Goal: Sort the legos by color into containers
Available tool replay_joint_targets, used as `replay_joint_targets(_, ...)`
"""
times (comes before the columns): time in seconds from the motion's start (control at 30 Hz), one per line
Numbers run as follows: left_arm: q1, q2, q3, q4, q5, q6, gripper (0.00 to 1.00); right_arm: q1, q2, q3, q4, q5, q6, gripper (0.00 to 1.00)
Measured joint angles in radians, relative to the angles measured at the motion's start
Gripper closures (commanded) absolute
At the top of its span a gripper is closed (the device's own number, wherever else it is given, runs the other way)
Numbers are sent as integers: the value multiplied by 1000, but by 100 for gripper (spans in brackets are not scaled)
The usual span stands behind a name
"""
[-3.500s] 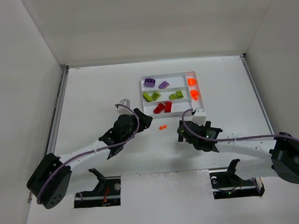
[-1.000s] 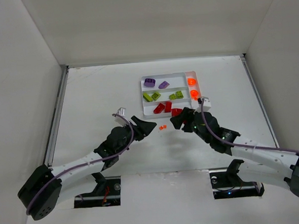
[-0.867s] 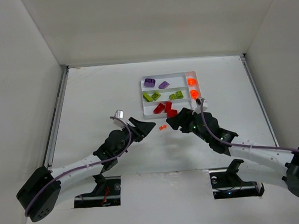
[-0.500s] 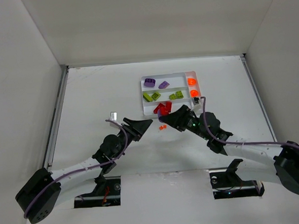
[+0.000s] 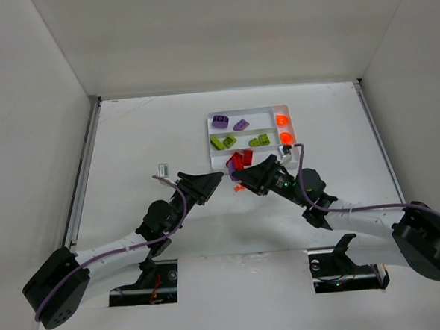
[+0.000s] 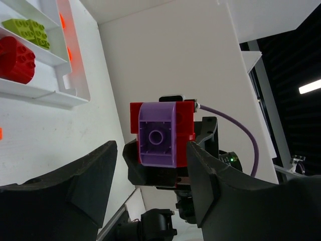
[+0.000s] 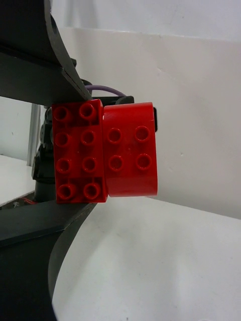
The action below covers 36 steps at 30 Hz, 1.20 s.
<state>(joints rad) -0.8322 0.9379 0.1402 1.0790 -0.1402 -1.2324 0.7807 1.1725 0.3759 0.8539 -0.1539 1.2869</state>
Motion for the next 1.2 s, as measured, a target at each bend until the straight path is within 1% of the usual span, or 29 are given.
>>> replay_joint_targets(0.27, -27, 65, -1, 57, 0, -8, 43, 23, 8, 0, 55, -12, 28, 55)
replay_joint_targets(0.43, -37, 103, -1, 107, -11, -8, 43, 26, 34, 0, 99, -16, 54, 55)
replay_joint_targets(0.53, -42, 116, -1, 138, -17, -7, 45, 26, 41, -3, 124, -16, 66, 55)
replay_joint_targets(0.7, -56, 121, -11, 165, -22, -3, 49, 26, 42, -20, 150, -21, 80, 55)
replay_joint_targets(0.8, -59, 121, -20, 169, -22, 4, 49, 26, 44, -30, 150, -21, 83, 55)
replay_joint_targets(1.07, -64, 85, -41, 183, -25, 22, 44, 24, 44, -47, 149, -21, 83, 55)
replay_joint_targets(1.2, -72, 93, -40, 190, -25, 31, 44, 24, 47, -47, 149, -22, 83, 55)
